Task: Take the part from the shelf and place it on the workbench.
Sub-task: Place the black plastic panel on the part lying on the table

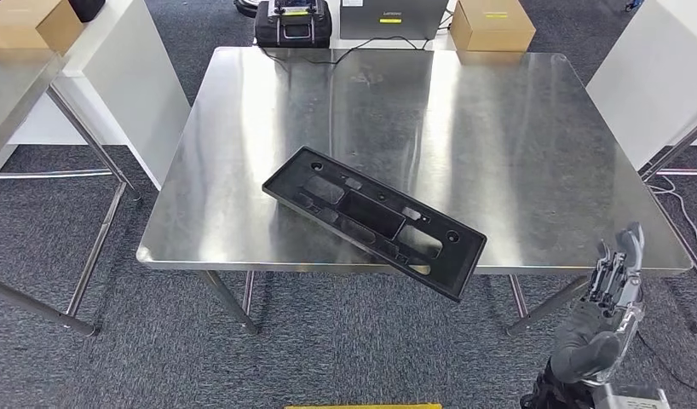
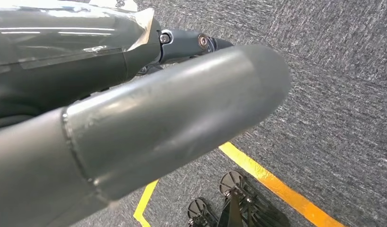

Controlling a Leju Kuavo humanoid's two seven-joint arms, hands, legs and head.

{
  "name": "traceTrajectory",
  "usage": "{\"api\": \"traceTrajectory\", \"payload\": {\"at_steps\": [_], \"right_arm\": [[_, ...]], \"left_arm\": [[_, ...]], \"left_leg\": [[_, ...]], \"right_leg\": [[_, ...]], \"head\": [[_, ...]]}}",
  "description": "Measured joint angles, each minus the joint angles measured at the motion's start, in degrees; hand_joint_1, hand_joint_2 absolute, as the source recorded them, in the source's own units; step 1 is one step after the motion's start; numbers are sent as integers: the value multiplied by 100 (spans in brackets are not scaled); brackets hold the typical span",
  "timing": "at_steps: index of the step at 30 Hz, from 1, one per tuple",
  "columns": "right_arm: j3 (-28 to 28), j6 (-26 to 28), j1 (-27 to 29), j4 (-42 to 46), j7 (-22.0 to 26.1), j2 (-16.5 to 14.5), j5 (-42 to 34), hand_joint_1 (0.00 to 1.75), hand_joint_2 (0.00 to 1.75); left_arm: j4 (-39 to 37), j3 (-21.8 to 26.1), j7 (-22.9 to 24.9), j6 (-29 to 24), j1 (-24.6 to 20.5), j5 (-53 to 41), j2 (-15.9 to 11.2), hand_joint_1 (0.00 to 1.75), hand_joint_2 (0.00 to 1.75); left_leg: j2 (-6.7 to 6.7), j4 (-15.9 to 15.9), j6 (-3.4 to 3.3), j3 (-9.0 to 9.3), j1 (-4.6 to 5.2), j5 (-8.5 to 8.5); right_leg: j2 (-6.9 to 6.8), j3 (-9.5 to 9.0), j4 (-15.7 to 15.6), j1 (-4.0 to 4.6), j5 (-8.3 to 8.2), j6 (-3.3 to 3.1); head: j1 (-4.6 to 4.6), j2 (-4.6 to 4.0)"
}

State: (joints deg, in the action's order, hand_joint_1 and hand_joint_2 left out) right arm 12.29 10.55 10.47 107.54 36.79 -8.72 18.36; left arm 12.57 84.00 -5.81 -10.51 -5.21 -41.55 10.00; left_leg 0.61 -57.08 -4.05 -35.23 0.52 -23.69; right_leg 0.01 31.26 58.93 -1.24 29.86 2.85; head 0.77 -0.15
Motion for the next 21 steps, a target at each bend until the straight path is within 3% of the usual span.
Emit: {"api": "traceTrajectory", "payload": {"at_steps": [3,4,5,6,8,10,13,14,15,17,19,20,21], "right_arm": [[-133,-45,80,-161,22,-25,-2,0,0],[-169,-65,99,-210,36,-33,-9,0,0],[-199,-87,111,-249,52,-44,-20,0,0],[-223,-120,116,-283,69,-56,-40,0,0],[-254,-201,100,-338,95,-86,-89,0,0],[-263,-273,74,-384,109,-122,-119,0,0],[-269,-339,38,-463,113,-160,-125,0,0],[-269,-365,28,-496,110,-174,-125,0,0],[-269,-387,18,-529,110,-190,-118,0,0],[-267,-431,-2,-611,109,-212,-98,0,0],[-263,-457,-18,-707,109,-222,-71,0,0],[-261,-465,-24,-751,110,-225,-58,0,0],[-257,-474,-30,-788,111,-226,-48,0,0]], "left_arm": [[-1,50,-3,-64,-30,39,50,0,0],[-1,61,-6,-88,-35,51,69,0,0],[-2,71,-10,-116,-38,62,86,0,0],[-2,81,-14,-149,-40,71,103,0,0],[-3,98,-16,-221,-47,79,134,0,0],[-5,116,-9,-301,-60,84,161,0,0],[-7,148,4,-408,-70,107,180,0,0],[-8,161,5,-446,-69,119,186,0,0],[-9,174,3,-488,-68,129,194,0,0],[-11,188,-20,-556,-68,142,214,0,0],[-12,197,-54,-595,-69,148,227,0,0],[-13,200,-68,-609,-69,150,232,0,0],[-13,202,-80,-622,-69,151,235,0,0]], "left_leg": [[-16,13,-28,-10,-5,19],[-16,12,-27,-24,-1,29],[-16,11,-21,-39,1,42],[-14,10,-9,-50,2,60],[-8,1,36,-70,4,97],[-4,-22,99,-84,14,136],[1,-67,194,-119,5,165],[-4,-127,230,-147,-10,79],[-9,-280,267,-200,-26,-96],[-20,-892,343,-380,-63,-632],[-21,-1533,393,-515,-95,-992],[-24,-1616,404,-459,-107,-1005],[-29,-1476,407,-291,-118,-918]], "right_leg": [[0,459,1079,1,542,-71],[0,544,1312,1,622,-58],[0,521,1336,2,608,-25],[-1,371,1119,0,511,19],[0,-149,268,-3,241,75],[17,-430,-247,16,48,43],[22,-353,-284,19,-31,-75],[11,-330,-283,1,-63,-128],[-3,-302,-288,-18,-102,-187],[-27,-229,-285,-21,-182,-267],[-46,-144,-270,-6,-263,-276],[-52,-100,-259,-3,-297,-265],[-56,-55,-244,-4,-325,-249]], "head": [[-13,0],[-13,0],[-14,0],[-14,0],[-15,0],[-10,0],[-10,0],[-7,0],[-3,0],[6,0],[8,0],[8,0],[9,0]]}}
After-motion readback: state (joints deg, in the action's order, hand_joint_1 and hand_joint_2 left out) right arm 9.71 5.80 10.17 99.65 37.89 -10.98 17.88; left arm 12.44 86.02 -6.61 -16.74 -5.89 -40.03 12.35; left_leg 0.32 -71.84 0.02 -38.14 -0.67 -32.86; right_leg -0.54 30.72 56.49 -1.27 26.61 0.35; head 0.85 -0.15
